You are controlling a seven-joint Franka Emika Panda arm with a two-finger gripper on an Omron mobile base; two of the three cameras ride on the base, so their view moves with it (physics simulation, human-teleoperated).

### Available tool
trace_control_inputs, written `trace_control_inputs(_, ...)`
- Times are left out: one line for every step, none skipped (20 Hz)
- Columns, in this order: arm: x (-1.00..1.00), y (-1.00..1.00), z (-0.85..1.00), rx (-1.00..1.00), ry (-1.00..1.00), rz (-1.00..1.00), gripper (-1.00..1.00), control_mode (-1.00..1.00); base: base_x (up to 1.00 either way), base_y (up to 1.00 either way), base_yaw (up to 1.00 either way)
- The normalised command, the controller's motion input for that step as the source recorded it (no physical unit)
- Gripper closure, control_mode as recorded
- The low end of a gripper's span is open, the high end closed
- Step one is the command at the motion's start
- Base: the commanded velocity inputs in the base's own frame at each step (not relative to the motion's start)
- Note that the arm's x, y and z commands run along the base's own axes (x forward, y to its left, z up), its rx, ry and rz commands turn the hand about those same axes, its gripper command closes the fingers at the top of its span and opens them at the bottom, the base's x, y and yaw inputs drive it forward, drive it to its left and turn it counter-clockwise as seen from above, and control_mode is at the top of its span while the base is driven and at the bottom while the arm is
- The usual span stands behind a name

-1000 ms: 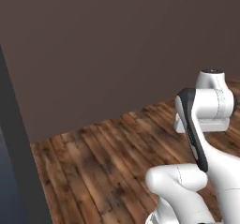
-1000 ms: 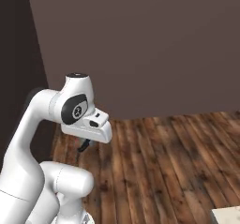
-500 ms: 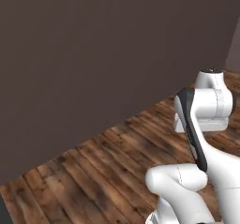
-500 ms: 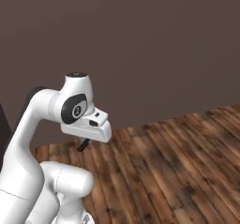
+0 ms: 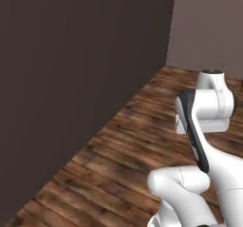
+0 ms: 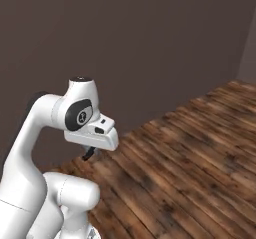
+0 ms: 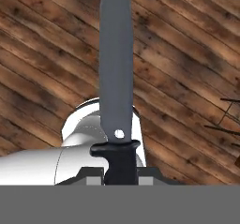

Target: Retrieve the butter from the fridge and place it on a plate on the dining table. Then retrieve the butter knife by the fridge and place it near the plate.

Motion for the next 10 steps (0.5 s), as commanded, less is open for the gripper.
trace_control_inputs(0.00,0.00,0.00,0.00,0.00,0.00,1.00,1.00,0.80,0.00,-0.64)
trace_control_inputs(0.00,0.00,0.00,0.00,0.00,0.00,1.00,1.00,0.74,0.00,-0.67)
trace_control_inputs(0.00,0.00,0.00,0.00,0.00,0.00,1.00,1.00,0.71,0.00,-0.69)
trace_control_inputs(0.00,0.00,0.00,0.00,0.00,0.00,1.00,1.00,0.70,0.00,-0.70)
trace_control_inputs(0.00,0.00,0.00,0.00,0.00,0.00,1.00,1.00,0.69,0.00,-0.71)
trace_control_inputs(0.00,0.00,0.00,0.00,0.00,0.00,1.00,1.00,0.69,0.00,-0.72)
trace_control_inputs(0.00,0.00,0.00,0.00,0.00,0.00,1.00,1.00,0.68,0.00,-0.73)
trace_control_inputs(0.00,0.00,0.00,0.00,0.00,0.00,1.00,1.00,0.71,0.00,-0.73)
trace_control_inputs(0.00,0.00,0.00,0.00,0.00,0.00,1.00,1.00,0.74,0.02,-0.72)
trace_control_inputs(0.00,0.00,0.00,0.00,0.00,0.00,1.00,1.00,0.74,0.11,-0.73)
